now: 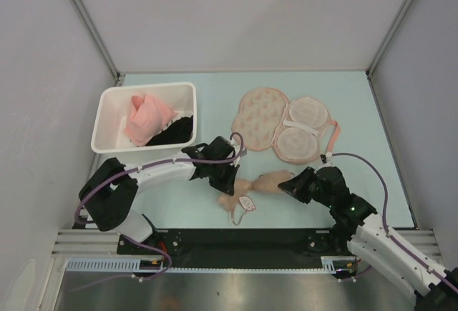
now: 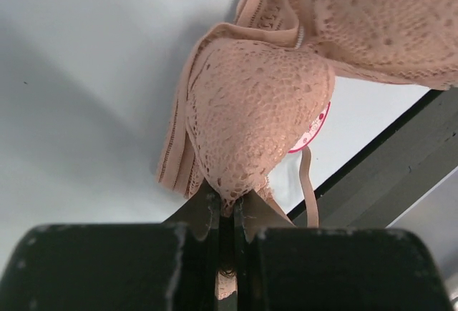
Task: Place the bra in the laundry bag and zip it closed
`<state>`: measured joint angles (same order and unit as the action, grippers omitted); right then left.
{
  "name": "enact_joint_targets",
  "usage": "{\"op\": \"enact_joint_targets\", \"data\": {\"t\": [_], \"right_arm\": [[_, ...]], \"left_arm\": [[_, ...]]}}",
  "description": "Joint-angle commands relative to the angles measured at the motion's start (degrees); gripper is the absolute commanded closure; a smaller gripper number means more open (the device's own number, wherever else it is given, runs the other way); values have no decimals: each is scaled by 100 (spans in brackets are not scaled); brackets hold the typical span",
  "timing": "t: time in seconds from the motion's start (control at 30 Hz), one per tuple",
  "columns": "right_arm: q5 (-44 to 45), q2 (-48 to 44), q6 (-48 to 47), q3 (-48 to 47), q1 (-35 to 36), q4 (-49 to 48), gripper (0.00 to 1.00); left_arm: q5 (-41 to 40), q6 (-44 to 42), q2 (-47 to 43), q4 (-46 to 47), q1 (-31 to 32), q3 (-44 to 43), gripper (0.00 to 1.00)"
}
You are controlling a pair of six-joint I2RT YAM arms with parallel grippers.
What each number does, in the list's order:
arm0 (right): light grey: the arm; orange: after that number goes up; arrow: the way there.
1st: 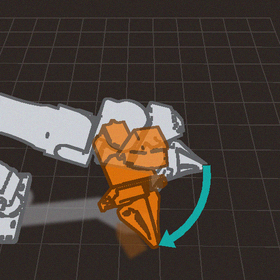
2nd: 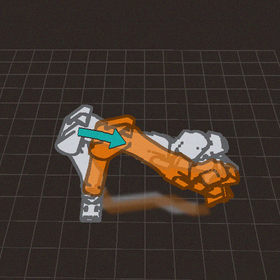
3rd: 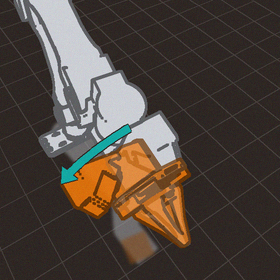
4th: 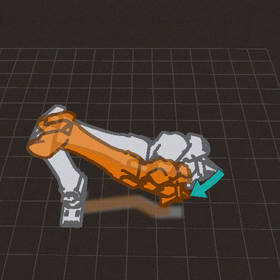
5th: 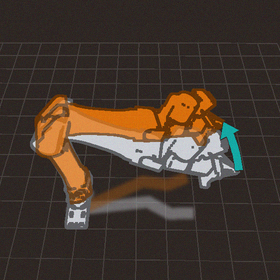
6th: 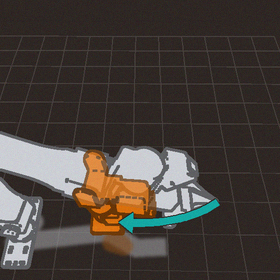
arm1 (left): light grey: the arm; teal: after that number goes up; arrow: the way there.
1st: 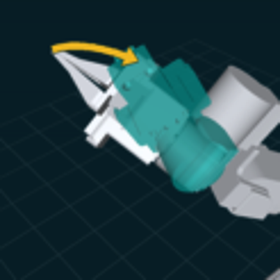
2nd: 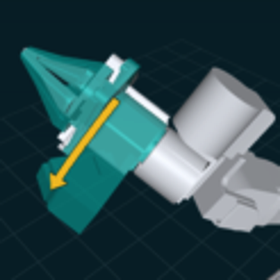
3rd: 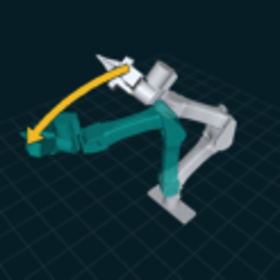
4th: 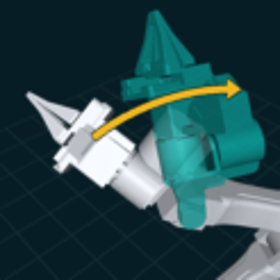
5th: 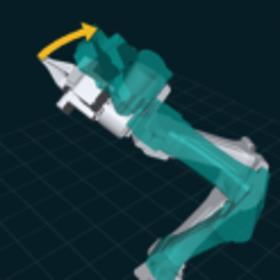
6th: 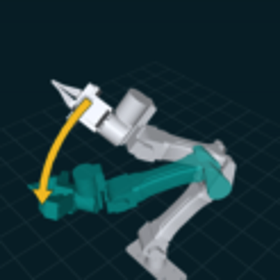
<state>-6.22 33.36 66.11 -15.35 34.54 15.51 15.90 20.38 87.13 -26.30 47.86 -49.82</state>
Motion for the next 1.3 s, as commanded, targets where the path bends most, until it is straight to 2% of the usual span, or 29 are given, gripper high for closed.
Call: {"op": "enact_joint_targets", "data": {"t": [0.0, 0.07, 0.1, 0.13, 0.2, 0.27, 0.33, 0.43, 0.6, 0.73, 0.83, 1.07, 1.2, 1.27], "right_arm": [[-169, -655, 156, -55, -35, 653, 71], [-448, -726, 305, -82, -88, 813, 60], [-442, -665, 332, -264, -88, 1118, 51], [-407, -525, 272, -449, -88, 1400, 45], [-389, -305, -113, -1080, -158, 2049, 31], [-555, 186, -395, -1460, -281, 2463, 28], [-626, 668, -825, -1794, -325, 2606, 22], [-967, 917, -1300, -1814, -659, 2414, 19], [-1514, 654, -1092, -1348, -1247, 1807, 17], [-1496, 566, -1223, -1216, -1705, 1842, 11], [-1908, 802, -1197, -795, -1837, 1114, 11], [-2410, 1330, -1487, -56, -1811, -546, 21], [-2621, 1611, -1390, 225, -1706, -1488, 32], [-2613, 1988, -1460, 226, -1591, -1849, 41]], "left_arm": [[36, -262, 76, -129, -136, -379, 91], [-60, -394, -11, -321, -171, -502, 82], [-61, -421, -64, -384, -180, -537, 69], [-78, -430, -152, -462, -180, -598, 63], [96, -377, -494, -604, -180, -564, 41], [229, -220, -932, -630, -180, -476, 32], [352, -79, -1189, -657, -180, -388, 31], [256, -43, -1611, -840, -163, -449, 31], [-420, -139, -1736, -596, 48, -809, 25], [-282, -26, -1357, -1033, 48, -1021, 27], [-324, 10, -1575, -948, 48, -626, 25], [60, 185, -1735, -622, 48, -494, 31], [256, 361, -1744, -419, 92, -476, 36], [264, 370, -1752, -419, 127, -493, 37]]}}
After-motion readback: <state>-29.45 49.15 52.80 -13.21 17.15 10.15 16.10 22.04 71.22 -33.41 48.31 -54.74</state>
